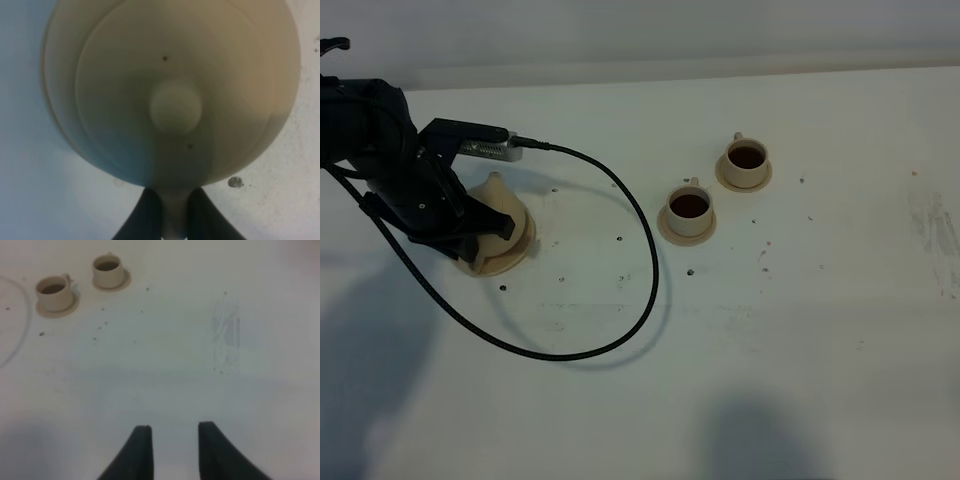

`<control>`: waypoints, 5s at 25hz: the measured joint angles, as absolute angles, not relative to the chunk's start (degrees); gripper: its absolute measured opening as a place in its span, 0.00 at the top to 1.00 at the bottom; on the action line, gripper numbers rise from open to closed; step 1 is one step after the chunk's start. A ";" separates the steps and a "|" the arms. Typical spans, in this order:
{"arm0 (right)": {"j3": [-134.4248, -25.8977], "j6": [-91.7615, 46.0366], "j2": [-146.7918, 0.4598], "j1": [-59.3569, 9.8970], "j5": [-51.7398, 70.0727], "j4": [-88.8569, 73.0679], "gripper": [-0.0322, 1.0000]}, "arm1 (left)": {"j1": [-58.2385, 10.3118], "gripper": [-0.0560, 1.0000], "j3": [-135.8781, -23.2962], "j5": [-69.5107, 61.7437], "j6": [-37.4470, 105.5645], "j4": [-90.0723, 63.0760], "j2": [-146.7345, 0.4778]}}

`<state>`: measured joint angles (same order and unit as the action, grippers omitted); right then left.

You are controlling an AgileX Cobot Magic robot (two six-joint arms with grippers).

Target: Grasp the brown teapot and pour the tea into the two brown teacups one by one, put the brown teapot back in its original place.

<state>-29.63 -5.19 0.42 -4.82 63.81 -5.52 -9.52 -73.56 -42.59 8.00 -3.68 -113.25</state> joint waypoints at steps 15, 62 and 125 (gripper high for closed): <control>-29.63 -5.19 0.42 -4.82 63.81 -5.52 0.76 | -9.52 0.54 -73.56 -47.30 7.95 -3.71 -108.58; -29.63 -5.19 0.42 -4.82 63.81 -5.52 0.76 | -6.04 0.37 -29.52 -61.09 4.27 -5.05 -27.51; -29.63 -5.19 0.42 -4.82 63.81 -5.52 0.76 | -0.19 0.37 -29.09 -61.24 3.01 -4.89 0.31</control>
